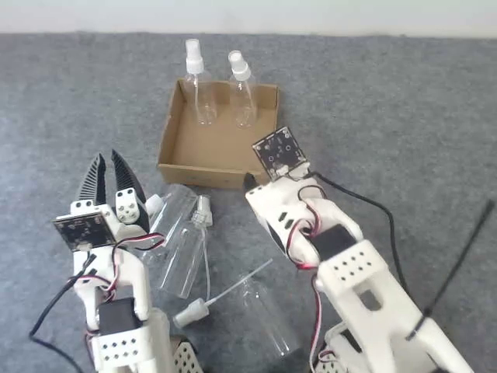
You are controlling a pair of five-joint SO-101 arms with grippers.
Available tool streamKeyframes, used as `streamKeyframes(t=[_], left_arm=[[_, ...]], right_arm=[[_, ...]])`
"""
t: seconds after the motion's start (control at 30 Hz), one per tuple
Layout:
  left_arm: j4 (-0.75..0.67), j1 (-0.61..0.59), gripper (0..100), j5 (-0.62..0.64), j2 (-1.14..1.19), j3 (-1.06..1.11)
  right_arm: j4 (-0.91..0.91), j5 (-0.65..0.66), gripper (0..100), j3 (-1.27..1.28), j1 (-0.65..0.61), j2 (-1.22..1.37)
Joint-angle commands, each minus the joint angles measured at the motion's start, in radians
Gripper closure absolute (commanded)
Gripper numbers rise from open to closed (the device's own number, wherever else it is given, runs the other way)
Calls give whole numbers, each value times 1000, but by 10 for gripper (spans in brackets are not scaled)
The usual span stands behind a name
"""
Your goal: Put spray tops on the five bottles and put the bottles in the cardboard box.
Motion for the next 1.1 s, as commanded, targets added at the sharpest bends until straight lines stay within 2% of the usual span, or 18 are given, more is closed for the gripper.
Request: streamKeyframes(t=[0.0, 0.5, 0.63, 1.07], left_arm=[[-26, 2, 935, 3, -17, -10], [-26, 2, 935, 2, -17, -10], [-26, 3, 935, -2, -17, -10], [-25, 3, 935, -2, -15, -10]], right_arm=[[168, -14, 753, -12, -36, -139], [579, -25, 753, -15, -237, -277], [619, -106, 753, -18, -274, -271], [731, -255, 753, -20, -407, -269]])
